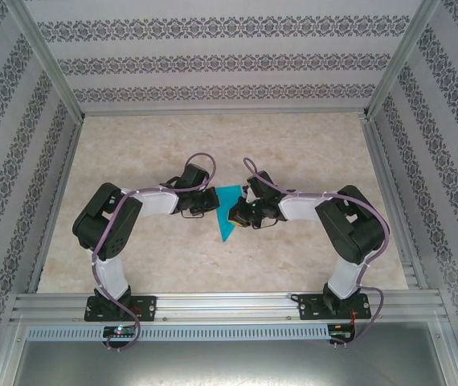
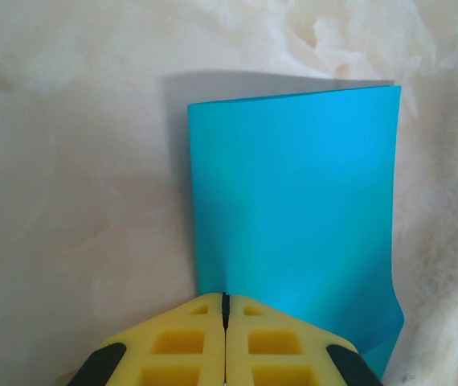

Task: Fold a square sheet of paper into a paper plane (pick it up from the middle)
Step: Third fold the triangle at the center of the table.

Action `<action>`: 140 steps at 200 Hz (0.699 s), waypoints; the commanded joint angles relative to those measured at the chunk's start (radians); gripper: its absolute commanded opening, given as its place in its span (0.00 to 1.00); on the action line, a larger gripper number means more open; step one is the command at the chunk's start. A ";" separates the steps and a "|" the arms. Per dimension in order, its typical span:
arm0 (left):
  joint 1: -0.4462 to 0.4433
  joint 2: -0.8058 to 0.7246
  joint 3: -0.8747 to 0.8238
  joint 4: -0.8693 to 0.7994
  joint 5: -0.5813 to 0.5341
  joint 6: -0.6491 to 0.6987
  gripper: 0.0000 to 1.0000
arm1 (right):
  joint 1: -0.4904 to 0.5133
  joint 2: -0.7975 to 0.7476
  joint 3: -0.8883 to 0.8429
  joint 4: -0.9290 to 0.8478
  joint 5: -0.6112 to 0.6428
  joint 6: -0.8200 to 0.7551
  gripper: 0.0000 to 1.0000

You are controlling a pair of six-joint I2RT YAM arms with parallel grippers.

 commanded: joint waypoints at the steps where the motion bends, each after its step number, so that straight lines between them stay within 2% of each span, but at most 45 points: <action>1: 0.010 0.028 0.012 -0.012 0.000 -0.001 0.07 | 0.010 0.024 0.033 0.030 -0.014 -0.007 0.06; 140: 0.010 0.060 0.023 -0.020 0.021 0.002 0.06 | 0.013 0.053 0.090 -0.078 0.018 -0.073 0.06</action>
